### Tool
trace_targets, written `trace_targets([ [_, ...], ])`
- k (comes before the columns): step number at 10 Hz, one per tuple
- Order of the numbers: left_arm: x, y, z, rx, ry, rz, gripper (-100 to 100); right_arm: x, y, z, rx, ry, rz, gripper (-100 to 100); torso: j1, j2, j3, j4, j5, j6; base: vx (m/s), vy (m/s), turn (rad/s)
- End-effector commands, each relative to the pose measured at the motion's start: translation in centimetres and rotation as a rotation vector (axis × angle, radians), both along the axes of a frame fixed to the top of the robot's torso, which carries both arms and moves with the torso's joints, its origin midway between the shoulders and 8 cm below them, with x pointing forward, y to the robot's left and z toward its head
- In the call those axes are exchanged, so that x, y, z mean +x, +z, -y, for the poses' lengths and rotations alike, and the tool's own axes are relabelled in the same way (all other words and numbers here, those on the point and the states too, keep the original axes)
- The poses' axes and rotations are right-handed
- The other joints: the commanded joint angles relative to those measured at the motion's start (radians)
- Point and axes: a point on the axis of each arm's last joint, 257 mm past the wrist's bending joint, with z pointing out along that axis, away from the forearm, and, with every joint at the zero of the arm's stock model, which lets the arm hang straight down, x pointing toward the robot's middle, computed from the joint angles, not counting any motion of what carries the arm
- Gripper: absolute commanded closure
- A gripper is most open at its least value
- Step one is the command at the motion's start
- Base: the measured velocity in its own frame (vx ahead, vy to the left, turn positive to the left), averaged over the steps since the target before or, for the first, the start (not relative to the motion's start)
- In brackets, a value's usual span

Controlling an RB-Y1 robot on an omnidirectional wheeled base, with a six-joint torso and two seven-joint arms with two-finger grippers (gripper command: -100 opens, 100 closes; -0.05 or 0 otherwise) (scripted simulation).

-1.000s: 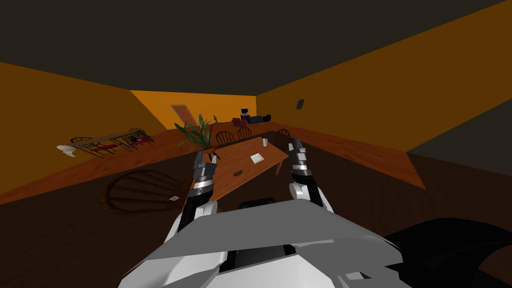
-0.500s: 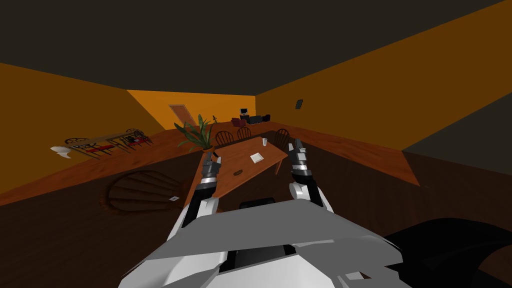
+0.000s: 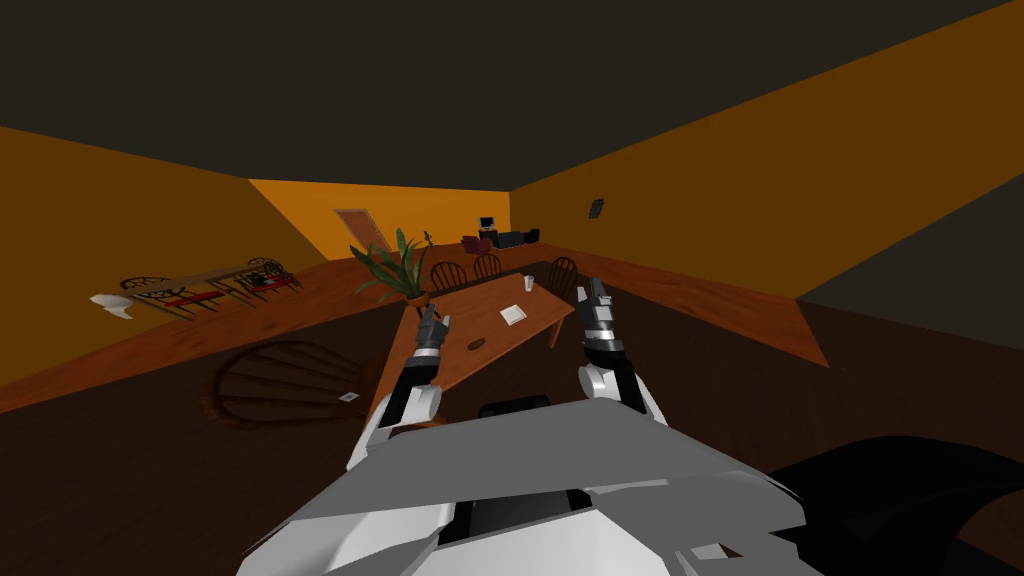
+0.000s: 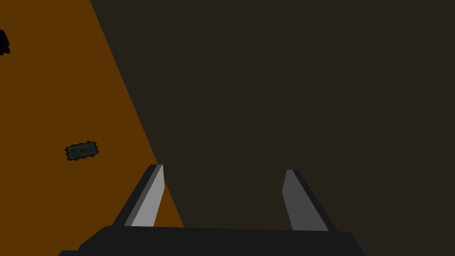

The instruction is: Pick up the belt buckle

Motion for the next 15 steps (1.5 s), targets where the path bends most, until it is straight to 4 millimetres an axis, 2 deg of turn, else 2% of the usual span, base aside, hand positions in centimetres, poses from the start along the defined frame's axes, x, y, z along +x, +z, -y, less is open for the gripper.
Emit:
trace_targets([
  [1, 1.5, -1.8, 0.0, -0.011, -0.009, -0.058, -100, 0.0, 0.0, 0.0, 0.000, 0.000, 0.000, 0, 0.000, 0.000, 0.000, 0.000, 0.000, 0.000, -0.026, 0.010, -0.020],
  [4, 4.0, -4.9, 0.1, -0.031, -0.024, -0.157, -100, 0.0, 0.0, 0.0, 0.000, 0.000, 0.000, 0, 0.000, 0.001, 0.000, 0.000, 0.000, 0.000, -0.033, 0.013, -0.026],
  [7, 5.3, -7.0, 0.1, -0.040, -0.028, -0.227, -100, 0.0, 0.0, 0.0, 0.000, 0.000, 0.000, 0, 0.000, 0.000, 0.000, 0.000, 0.000, 0.000, -0.026, 0.008, -0.017],
  [8, 6.4, -8.4, 0.2, -0.050, -0.035, -0.272, -100, 0.0, 0.0, 0.0, 0.000, 0.000, 0.000, 0, 0.000, 0.000, 0.000, 0.000, 0.000, 0.000, -0.026, 0.011, -0.027],
  [9, 6.4, -8.8, 0.1, -0.050, -0.033, -0.286, -100, 0.0, 0.0, 0.0, 0.000, 0.000, 0.000, 0, 0.000, 0.000, 0.000, 0.000, 0.000, 0.000, -0.024, 0.009, -0.015],
  [10, 7.6, -9.9, 0.2, -0.059, -0.040, -0.327, -100, 0.0, 0.0, 0.0, 0.000, 0.000, 0.000, 0, 0.000, 0.000, 0.000, 0.000, 0.000, 0.000, -0.031, 0.006, -0.021],
  [11, 7.6, -10.5, 0.1, -0.059, -0.037, -0.347, -100, 0.0, 0.0, 0.0, 0.000, 0.000, 0.000, 0, 0.000, 0.000, 0.000, 0.000, 0.000, 0.000, -0.025, 0.007, -0.016],
  [12, 8.6, -11.6, 0.2, -0.068, -0.042, -0.386, -100, 0.0, 0.0, 0.0, 0.000, 0.000, 0.000, 0, 0.000, 0.000, 0.000, 0.000, 0.000, 0.000, -0.026, 0.005, -0.022],
  [13, 8.6, -12.3, 0.1, -0.068, -0.040, -0.409, -100, 0.0, 0.0, 0.0, 0.000, 0.000, 0.000, 0, 0.000, 0.000, 0.000, 0.000, 0.000, 0.000, -0.023, 0.004, -0.016],
  [14, 9.6, -13.1, 0.1, -0.077, -0.045, -0.443, -100, 0.0, 0.0, 0.0, 0.000, 0.000, 0.000, 0, 0.000, 0.000, 0.000, 0.000, 0.000, 0.000, -0.030, 0.003, -0.021],
  [15, 9.5, -14.1, 0.0, -0.077, -0.040, -0.472, -100, 0.0, 0.0, 0.0, 0.000, 0.000, 0.000, 0, 0.000, 0.000, 0.000, 0.000, 0.000, 0.000, -0.022, 0.004, -0.018],
])
